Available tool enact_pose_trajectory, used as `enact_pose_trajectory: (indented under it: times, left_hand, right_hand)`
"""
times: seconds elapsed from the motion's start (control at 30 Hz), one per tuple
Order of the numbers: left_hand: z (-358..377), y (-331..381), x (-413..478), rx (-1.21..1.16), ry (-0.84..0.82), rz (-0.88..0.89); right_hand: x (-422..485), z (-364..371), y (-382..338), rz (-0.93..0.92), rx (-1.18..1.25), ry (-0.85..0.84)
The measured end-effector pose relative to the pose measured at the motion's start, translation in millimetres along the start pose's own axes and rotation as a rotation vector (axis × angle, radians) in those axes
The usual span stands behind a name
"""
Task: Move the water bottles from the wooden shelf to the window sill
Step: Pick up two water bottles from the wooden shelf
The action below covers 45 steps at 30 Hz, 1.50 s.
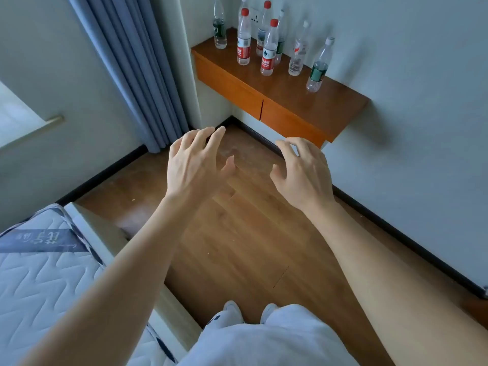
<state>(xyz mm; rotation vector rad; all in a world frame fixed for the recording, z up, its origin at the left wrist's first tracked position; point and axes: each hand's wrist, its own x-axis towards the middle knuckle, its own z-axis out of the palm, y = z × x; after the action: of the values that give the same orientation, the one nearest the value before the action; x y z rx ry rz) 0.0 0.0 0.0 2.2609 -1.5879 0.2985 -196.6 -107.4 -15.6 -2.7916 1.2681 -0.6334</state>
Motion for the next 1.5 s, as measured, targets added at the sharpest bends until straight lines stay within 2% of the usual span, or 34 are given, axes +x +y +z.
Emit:
enact_pose_trajectory:
  times: [0.43,1.03,1.5]
  left_hand:
    - [28.1,-9.0,66.7,0.002,-0.011,0.043]
    - [131.1,44.5,291.8,0.034,-0.103,-0.001]
    - [206.5,28.0,401.2,-0.008,-0.172,-0.057]
  right_hand:
    - [61.7,22.3,24.2,0.031,-0.002,0.028]
    - [265.4,85.8,170.3,0.072,0.067,-0.022]
    - [353.5,155.1,220.8,0.106,0.067,-0.12]
